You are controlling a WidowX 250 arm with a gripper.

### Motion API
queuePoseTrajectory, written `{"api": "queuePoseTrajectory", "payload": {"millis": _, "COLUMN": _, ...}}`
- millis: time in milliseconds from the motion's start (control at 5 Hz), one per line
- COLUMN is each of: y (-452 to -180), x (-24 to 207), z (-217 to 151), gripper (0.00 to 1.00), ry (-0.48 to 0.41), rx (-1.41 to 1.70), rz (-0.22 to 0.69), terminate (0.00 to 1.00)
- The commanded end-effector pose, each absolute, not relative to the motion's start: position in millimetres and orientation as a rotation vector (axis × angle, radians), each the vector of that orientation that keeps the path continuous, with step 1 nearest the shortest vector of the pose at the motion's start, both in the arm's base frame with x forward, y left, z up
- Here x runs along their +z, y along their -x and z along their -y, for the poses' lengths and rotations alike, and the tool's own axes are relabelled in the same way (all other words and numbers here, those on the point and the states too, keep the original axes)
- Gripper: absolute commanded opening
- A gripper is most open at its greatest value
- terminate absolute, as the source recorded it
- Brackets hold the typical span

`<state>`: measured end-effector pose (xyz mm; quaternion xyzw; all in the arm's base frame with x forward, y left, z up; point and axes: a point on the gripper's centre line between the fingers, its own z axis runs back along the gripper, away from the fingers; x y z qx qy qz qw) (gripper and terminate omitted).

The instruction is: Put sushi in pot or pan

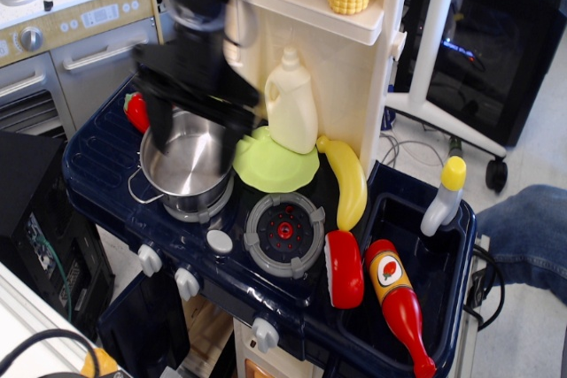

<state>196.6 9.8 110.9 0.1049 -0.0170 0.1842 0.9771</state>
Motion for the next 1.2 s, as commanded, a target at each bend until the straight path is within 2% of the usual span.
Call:
{"api": "queuePoseTrajectory", "payload": {"millis": 0, "y": -208.3, "x": 113.6, "z": 56.0, "gripper": 1.0, "ry": -0.297, "rx": 0.387, "rz": 0.171, "terminate": 0.0}}
{"api": "queuePoseTrajectory", "payload": {"millis": 400, "y": -237.9, "x": 87.5, "z": 101.6, "gripper": 1.0, "ry": -0.172, "rx": 0.428, "rz": 0.166, "terminate": 0.0}}
{"api": "queuePoseTrajectory", "payload": {"millis": 600, "y": -247.2, "x": 79.3, "z": 106.0, "gripper": 1.0, "ry": -0.12, "rx": 0.404, "rz": 0.161, "terminate": 0.0}}
{"api": "queuePoseTrajectory", "payload": {"millis": 800, "y": -252.4, "x": 65.6, "z": 109.4, "gripper": 1.0, "ry": -0.156, "rx": 0.383, "rz": 0.204, "terminate": 0.0}}
{"api": "queuePoseTrajectory", "payload": {"millis": 1000, "y": -253.2, "x": 51.0, "z": 97.9, "gripper": 1.0, "ry": -0.097, "rx": 0.376, "rz": 0.173, "terminate": 0.0}}
